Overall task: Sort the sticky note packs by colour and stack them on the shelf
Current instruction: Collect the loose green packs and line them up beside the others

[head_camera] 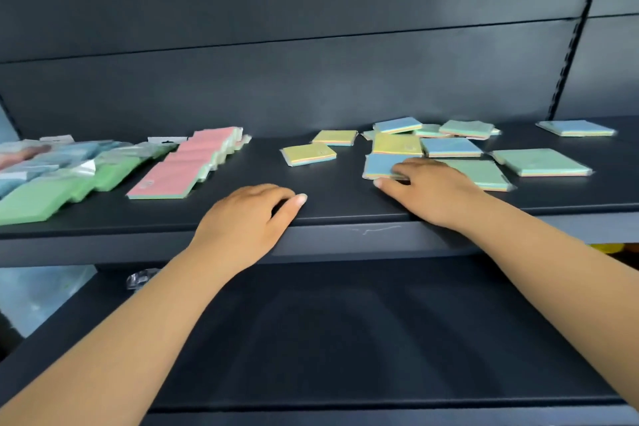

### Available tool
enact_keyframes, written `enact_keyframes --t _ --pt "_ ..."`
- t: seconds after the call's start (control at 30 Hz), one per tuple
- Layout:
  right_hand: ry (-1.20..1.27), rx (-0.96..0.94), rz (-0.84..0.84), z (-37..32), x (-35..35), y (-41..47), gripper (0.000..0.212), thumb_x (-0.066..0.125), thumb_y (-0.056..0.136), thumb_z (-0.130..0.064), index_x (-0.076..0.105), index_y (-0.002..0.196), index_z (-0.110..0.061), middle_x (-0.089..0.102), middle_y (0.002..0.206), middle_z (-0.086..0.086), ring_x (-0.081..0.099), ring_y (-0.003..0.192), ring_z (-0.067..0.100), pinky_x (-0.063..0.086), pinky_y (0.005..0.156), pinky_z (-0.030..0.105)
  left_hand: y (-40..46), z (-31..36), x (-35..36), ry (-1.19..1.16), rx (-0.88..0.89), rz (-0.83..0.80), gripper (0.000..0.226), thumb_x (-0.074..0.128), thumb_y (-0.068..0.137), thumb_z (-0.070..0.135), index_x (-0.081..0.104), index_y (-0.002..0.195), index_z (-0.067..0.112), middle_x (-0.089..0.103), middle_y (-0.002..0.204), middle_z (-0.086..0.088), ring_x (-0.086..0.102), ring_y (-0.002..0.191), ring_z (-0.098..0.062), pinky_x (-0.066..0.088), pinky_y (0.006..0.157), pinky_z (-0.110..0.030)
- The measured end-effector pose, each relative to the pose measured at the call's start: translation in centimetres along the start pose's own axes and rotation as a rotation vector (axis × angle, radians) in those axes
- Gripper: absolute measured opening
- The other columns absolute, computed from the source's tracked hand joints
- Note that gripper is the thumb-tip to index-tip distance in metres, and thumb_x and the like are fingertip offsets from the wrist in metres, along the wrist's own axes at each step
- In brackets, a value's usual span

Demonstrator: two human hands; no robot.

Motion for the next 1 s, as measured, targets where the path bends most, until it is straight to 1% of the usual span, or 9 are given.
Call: enact_keyframes --t 0.1,0.2,0.27,0.43,0.57,0.7,0.83,0.9,1.0 --pt "0.236 0.036 0.098 1.4 -1.6 0.4 0.048 0.045 0.092 -0.046 0.049 0.132 -0.020 0.040 0.144 0.001 0.036 0.132 0.018 0.028 0.101 0.027 2.0 1.8 -0.7 -0.160 0.085 -0.096 0.042 0.028 0.094 0.048 0.060 0.113 0.028 0.060 0.117 0.013 0.051 0.112 -0.011 0.040 0.093 -0.029" --pt "0.262 0.116 0.155 4.6 -3.8 1.3 0.045 0.050 0.090 -0.046 0.054 0.126 -0.021 0.044 0.142 0.000 0.041 0.128 0.018 0.030 0.092 0.025 4.4 3.2 -1.0 -0.190 0.158 -0.141 0.039 0.031 0.093 0.049 0.062 0.099 0.026 0.062 0.093 0.009 0.055 0.088 -0.009 0.042 0.080 -0.028" --pt "0.222 0.199 0.088 6.8 -4.5 1.6 0.055 0.049 0.087 -0.052 0.048 0.134 -0.023 0.039 0.146 0.000 0.036 0.133 0.019 0.030 0.101 0.029 6.1 4.4 -0.8 -0.161 0.227 -0.193 0.034 0.031 0.094 0.049 0.059 0.088 0.032 0.058 0.083 0.011 0.050 0.077 -0.005 0.040 0.073 -0.025" --pt "-0.119 0.304 -0.224 9.5 -3.4 1.2 0.072 0.033 0.082 -0.071 0.035 0.139 -0.029 0.033 0.147 0.000 0.021 0.140 0.022 0.017 0.112 0.044 9.7 7.7 0.0 -0.078 0.345 -0.284 0.031 0.032 0.093 0.052 0.057 0.089 0.033 0.055 0.084 0.015 0.048 0.080 -0.009 0.038 0.068 -0.023" --pt "-0.123 0.326 -0.104 9.3 -3.6 1.0 0.079 0.043 0.075 -0.074 0.041 0.131 -0.019 0.030 0.148 -0.003 0.015 0.143 0.016 0.001 0.116 0.047 12.1 10.8 1.1 -0.066 0.359 -0.297 0.043 0.033 0.093 0.052 0.061 0.111 0.024 0.063 0.106 0.003 0.054 0.098 -0.017 0.040 0.083 -0.029" --pt "0.113 0.260 0.040 9.0 -4.2 -0.4 0.072 0.059 0.073 -0.062 0.034 0.123 -0.016 0.048 0.109 -0.001 0.043 0.113 0.019 0.023 0.106 0.031 14.0 13.1 2.8 -0.347 0.266 -0.339 0.049 0.036 0.090 0.056 0.059 0.119 0.025 0.060 0.122 0.007 0.053 0.109 -0.013 0.040 0.099 -0.030" --pt "0.228 0.114 0.204 9.2 -5.0 -1.3 0.067 0.070 0.073 -0.046 0.033 0.119 -0.014 0.044 0.088 -0.008 0.041 0.092 0.016 0.028 0.086 0.027 14.8 14.6 4.1 -0.668 0.158 -0.455 0.049 0.051 0.087 0.048 0.067 0.109 0.008 0.067 0.114 -0.006 0.061 0.102 -0.021 0.043 0.101 -0.037" --pt "0.229 0.050 0.223 9.9 -5.2 -1.6 0.065 0.069 0.074 -0.045 0.033 0.120 -0.015 0.044 0.085 -0.012 0.039 0.089 0.013 0.028 0.085 0.025 14.8 15.3 4.0 -0.824 0.136 -0.501 0.040 0.058 0.086 0.035 0.067 0.102 -0.001 0.067 0.105 -0.014 0.058 0.089 -0.019 0.046 0.090 -0.032" --pt "0.435 0.041 0.253 12.2 -5.8 -1.4 0.058 0.064 0.079 -0.041 0.039 0.124 -0.016 0.051 0.093 -0.007 0.049 0.092 0.015 0.039 0.086 0.027 15.2 14.9 3.6 -0.885 0.113 -0.487 0.022 0.058 0.086 0.031 0.067 0.087 0.010 0.068 0.095 -0.006 0.057 0.087 -0.015 0.046 0.088 -0.028"
Point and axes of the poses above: each hand's wrist, its own y-axis towards the middle knuckle, its own x-axis out of the palm, z = x × y, the point moved 2 cm from there along y, towards the middle knuckle
